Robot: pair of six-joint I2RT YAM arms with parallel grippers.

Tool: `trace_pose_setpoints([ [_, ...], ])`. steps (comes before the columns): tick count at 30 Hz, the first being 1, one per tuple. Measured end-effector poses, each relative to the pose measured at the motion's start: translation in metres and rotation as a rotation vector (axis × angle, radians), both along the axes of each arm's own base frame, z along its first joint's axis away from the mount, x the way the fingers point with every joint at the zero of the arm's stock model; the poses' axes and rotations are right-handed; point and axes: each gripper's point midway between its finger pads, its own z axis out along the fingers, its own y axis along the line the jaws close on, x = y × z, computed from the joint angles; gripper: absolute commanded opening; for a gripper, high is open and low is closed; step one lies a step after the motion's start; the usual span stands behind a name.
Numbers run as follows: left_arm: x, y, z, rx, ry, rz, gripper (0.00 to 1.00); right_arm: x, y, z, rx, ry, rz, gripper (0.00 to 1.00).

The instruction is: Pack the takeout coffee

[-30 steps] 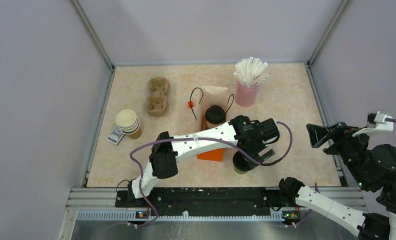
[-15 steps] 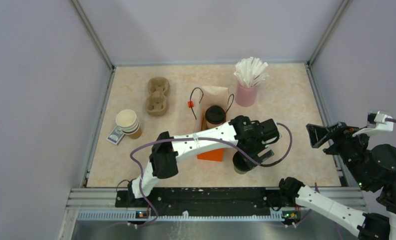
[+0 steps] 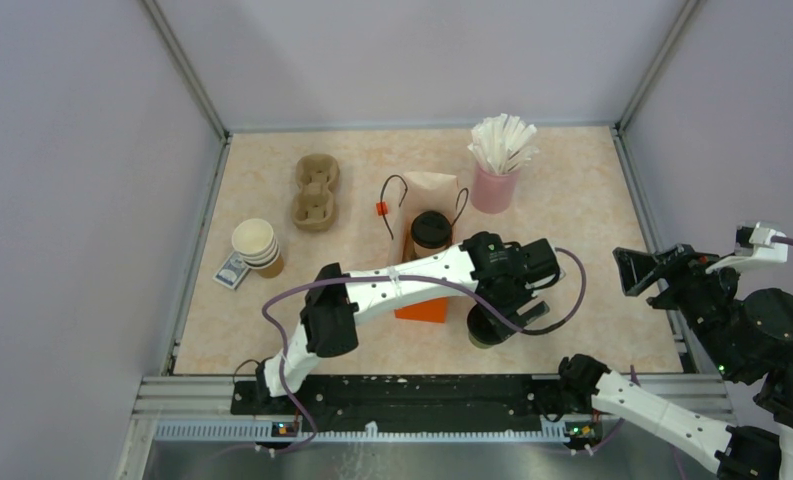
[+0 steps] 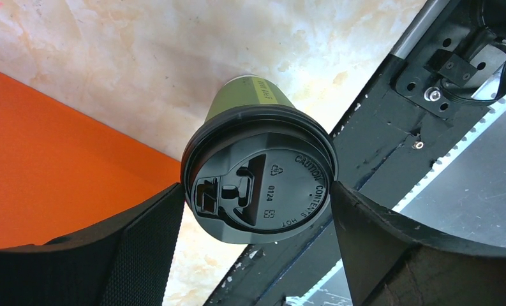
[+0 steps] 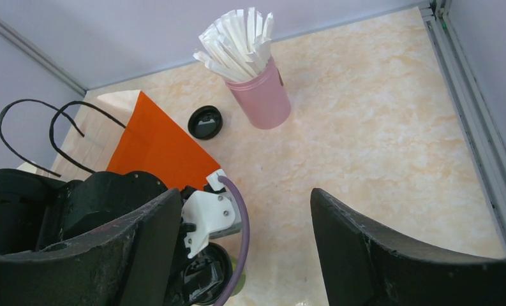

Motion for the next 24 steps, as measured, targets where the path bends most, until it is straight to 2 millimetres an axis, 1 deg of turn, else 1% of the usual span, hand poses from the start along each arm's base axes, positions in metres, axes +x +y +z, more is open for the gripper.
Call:
trace_pose_setpoints([
  [8, -0.0005, -0.0003, 0.0000, -0.001, 0.000, -0.001, 0.80, -0.0004, -0.0004, 0.0003, 0.002, -0.002, 0.000, 0.73],
  [17, 0.0009, 0.0005, -0.0007, 0.005, -0.008, -0.002, 0.75, -0.0007, -0.0008, 0.0005, 0.004, -0.004, 0.000, 0.73],
  [18, 0.0010, 0.0004, -0.0006, 0.004, -0.008, -0.002, 0.76, -0.0007, -0.0008, 0.0005, 0.004, -0.004, 0.000, 0.73],
  [20, 0.0012, 0.0002, 0.0008, 0.002, -0.009, -0.002, 0.84, -0.0006, -0.0007, 0.0008, 0.005, -0.005, 0.000, 0.73],
  [22, 0.0026, -0.0003, 0.0020, 0.000, -0.017, 0.000, 0.87, -0.0006, -0.0007, 0.0009, 0.006, -0.005, 0.000, 0.73],
  [24, 0.0034, 0.0000, 0.0020, 0.002, -0.021, 0.002, 0.93, -0.0006, -0.0007, 0.0009, 0.005, -0.005, 0.000, 0.73],
])
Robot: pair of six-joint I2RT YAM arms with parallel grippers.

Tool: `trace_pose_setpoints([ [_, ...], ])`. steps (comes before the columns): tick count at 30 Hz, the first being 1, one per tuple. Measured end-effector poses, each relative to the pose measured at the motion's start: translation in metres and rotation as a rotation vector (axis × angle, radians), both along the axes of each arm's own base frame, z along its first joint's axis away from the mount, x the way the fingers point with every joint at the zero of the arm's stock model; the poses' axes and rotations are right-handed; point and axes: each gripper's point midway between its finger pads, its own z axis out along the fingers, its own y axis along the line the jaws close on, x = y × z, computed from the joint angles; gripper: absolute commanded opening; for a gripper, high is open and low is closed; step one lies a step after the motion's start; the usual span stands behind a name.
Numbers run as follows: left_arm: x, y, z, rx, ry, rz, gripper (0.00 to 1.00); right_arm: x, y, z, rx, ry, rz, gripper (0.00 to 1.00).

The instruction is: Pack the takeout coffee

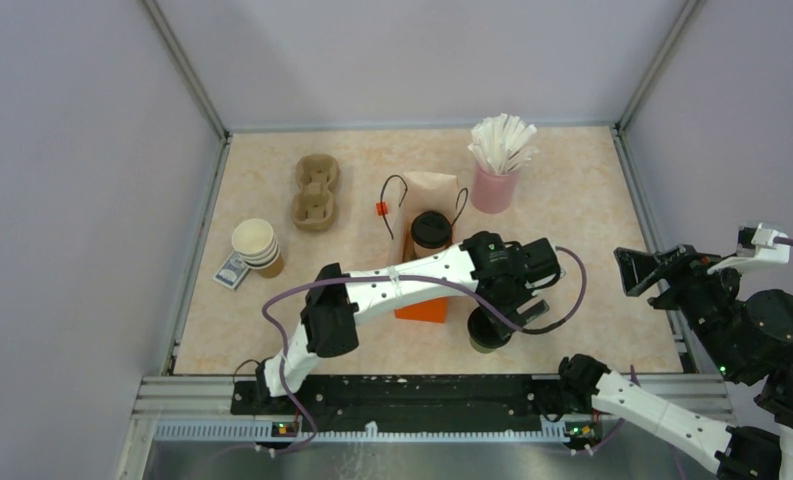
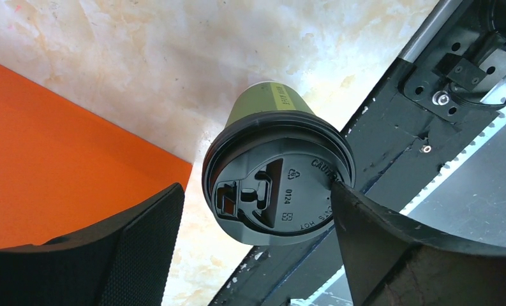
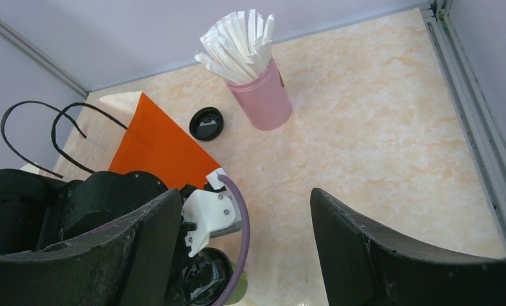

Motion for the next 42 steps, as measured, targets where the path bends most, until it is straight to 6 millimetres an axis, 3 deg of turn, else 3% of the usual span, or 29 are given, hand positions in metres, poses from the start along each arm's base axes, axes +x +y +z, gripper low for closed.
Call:
trace_pose_setpoints([
  [4, 0.000, 0.000, 0.000, 0.000, -0.002, -0.001, 0.99, 0.000, 0.000, 0.000, 0.000, 0.000, 0.000, 0.72],
  [17, -0.003, -0.005, 0.009, -0.030, 0.017, -0.009, 0.99, 0.001, 0.001, 0.000, 0.000, -0.001, 0.000, 0.72],
  [25, -0.015, 0.005, -0.013, 0.020, 0.081, -0.020, 0.99, 0.001, 0.001, -0.002, -0.002, 0.001, 0.001, 0.72],
  [35, -0.018, 0.002, -0.015, 0.005, 0.098, -0.030, 0.86, 0.001, 0.001, -0.002, -0.001, 0.000, 0.000, 0.72],
  [42, -0.016, 0.002, -0.014, 0.005, 0.086, -0.032, 0.90, 0.001, 0.001, -0.002, 0.000, 0.000, 0.000, 0.72],
])
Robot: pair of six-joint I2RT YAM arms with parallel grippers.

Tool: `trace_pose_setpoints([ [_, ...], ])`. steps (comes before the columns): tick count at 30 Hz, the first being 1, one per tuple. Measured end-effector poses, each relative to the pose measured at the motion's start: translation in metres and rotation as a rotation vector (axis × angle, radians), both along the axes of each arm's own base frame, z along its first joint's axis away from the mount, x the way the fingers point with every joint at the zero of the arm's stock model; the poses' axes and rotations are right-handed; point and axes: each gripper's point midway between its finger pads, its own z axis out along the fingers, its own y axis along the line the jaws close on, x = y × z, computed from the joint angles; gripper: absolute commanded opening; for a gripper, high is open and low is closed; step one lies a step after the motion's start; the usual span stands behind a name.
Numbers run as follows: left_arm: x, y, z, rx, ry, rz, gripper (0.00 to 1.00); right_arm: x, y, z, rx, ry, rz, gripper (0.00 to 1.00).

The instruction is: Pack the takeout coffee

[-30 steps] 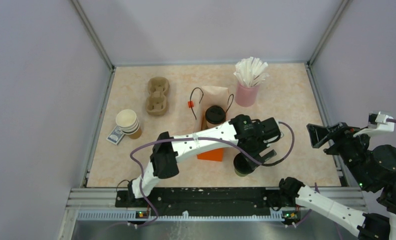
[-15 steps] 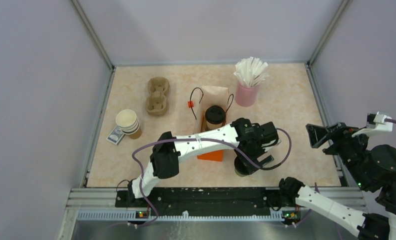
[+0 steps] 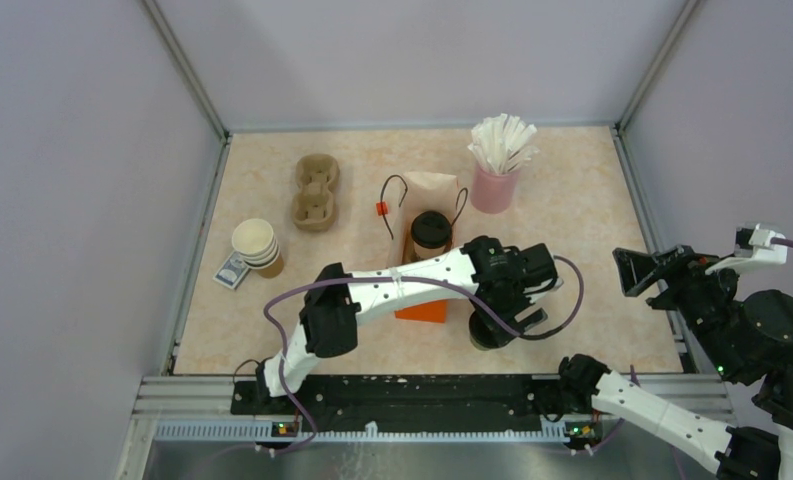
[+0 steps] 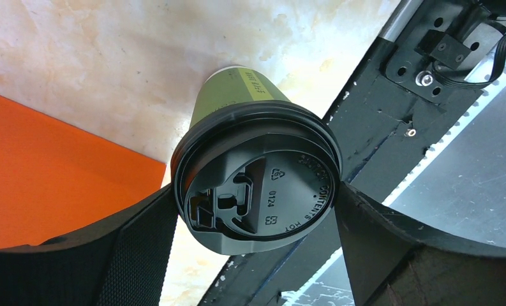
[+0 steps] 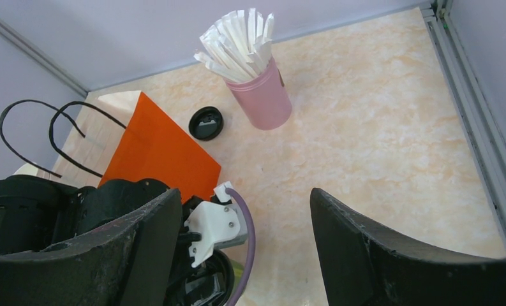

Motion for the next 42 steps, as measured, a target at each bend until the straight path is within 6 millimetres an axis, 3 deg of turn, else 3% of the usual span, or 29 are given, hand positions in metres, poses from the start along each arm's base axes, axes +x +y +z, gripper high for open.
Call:
trace_pose_setpoints([
  [13, 0.008, 0.002, 0.001, 0.011, -0.047, 0.002, 0.99, 0.000, 0.000, -0.003, -0.004, 0.004, 0.000, 0.72],
  [42, 0.026, 0.004, 0.009, 0.023, -0.145, 0.004, 0.97, 0.000, 0.000, -0.003, -0.003, 0.004, 0.000, 0.72],
])
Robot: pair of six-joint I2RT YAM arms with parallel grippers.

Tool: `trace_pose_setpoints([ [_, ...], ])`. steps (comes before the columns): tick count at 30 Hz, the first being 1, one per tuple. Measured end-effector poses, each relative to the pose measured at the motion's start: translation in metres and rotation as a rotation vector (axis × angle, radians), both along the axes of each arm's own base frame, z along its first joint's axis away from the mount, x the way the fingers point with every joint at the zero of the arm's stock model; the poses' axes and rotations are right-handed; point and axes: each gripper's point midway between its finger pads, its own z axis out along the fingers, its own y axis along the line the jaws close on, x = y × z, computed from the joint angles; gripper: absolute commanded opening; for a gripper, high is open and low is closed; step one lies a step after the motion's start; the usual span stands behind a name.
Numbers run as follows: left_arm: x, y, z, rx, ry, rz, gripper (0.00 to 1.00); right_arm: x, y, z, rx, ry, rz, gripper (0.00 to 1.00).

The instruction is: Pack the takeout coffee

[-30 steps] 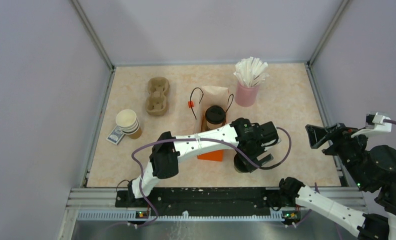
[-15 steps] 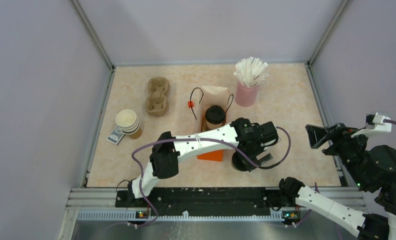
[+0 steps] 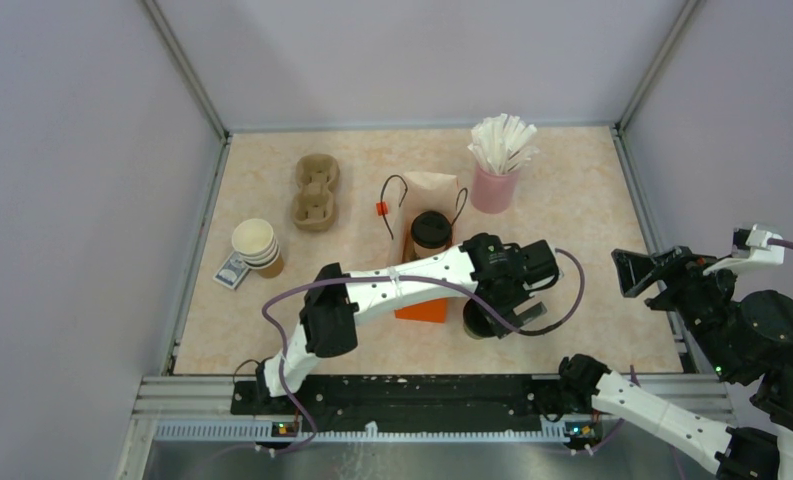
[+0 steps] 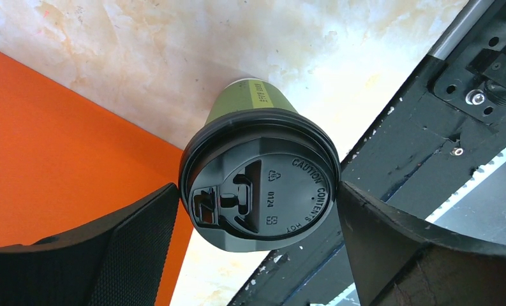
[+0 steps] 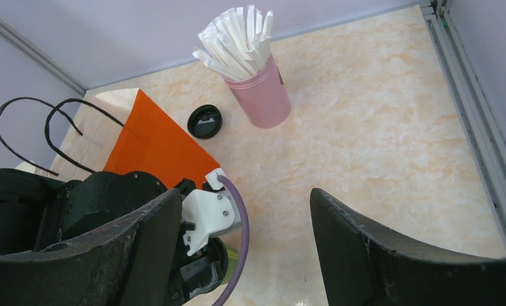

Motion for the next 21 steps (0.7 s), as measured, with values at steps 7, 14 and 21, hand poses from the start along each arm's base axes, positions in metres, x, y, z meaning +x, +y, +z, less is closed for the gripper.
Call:
trace_pose_setpoints([
  [7, 0.000, 0.002, 0.000, 0.009, -0.002, -0.002, 0.87, 0.000, 0.000, 0.000, 0.000, 0.000, 0.000, 0.72],
  [14, 0.001, 0.003, 0.000, 0.012, -0.006, -0.004, 0.82, 0.000, 0.000, 0.000, 0.000, 0.000, 0.000, 0.72],
  [21, 0.003, -0.008, 0.026, -0.059, -0.020, -0.006, 0.77, 0.000, 0.000, 0.000, 0.000, -0.001, 0.000, 0.72],
])
